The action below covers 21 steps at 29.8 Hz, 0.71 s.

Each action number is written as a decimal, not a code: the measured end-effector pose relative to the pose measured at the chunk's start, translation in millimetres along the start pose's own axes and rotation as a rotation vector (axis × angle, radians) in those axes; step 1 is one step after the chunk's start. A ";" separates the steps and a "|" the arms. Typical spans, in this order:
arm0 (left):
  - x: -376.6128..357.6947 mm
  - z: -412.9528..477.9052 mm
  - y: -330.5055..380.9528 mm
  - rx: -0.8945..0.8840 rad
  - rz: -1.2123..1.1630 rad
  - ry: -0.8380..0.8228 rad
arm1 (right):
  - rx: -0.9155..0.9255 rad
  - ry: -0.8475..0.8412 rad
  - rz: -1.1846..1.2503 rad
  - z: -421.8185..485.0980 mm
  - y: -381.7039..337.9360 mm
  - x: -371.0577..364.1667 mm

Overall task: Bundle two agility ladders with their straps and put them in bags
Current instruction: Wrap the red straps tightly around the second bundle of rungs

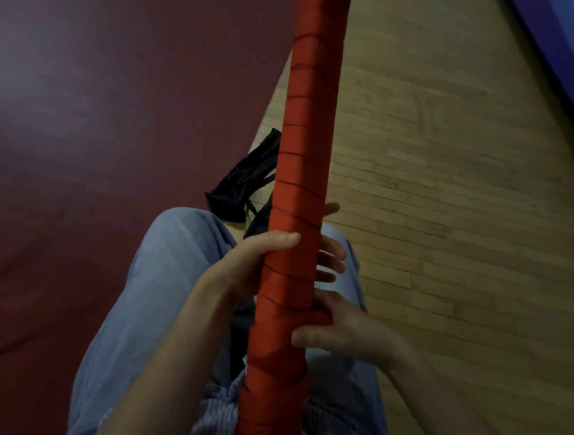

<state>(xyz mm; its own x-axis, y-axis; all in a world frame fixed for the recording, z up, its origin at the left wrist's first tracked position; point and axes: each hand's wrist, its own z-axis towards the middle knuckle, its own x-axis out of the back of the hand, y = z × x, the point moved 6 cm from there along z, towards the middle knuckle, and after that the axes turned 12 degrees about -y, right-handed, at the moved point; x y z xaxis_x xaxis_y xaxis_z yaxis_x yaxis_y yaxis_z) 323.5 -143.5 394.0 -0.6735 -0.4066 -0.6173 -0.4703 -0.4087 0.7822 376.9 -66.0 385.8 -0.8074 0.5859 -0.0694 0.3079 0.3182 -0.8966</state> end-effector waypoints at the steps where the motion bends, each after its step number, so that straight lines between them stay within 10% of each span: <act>1: 2.9 -1.3 4.0 0.016 0.071 0.049 | 0.025 0.010 0.006 0.1 0.8 -0.9; 7: 14.7 -1.4 25.8 -0.050 0.267 0.586 | -0.057 0.086 -0.105 -8.5 8.3 6.8; 15: -2.8 8.3 16.9 -0.109 -0.161 0.113 | 0.022 0.013 -0.122 -5.0 -11.0 12.6; 21: 22.5 -0.7 18.7 -0.031 0.153 0.589 | 0.073 0.163 -0.056 -7.9 1.9 9.7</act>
<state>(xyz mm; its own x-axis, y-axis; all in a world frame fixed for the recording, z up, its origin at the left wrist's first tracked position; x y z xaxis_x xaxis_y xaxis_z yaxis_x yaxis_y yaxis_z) 299.9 -161.0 394.7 -0.2992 -0.8427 -0.4476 -0.3703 -0.3298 0.8684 373.6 -53.8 386.9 -0.7281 0.6838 0.0477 0.2229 0.3019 -0.9269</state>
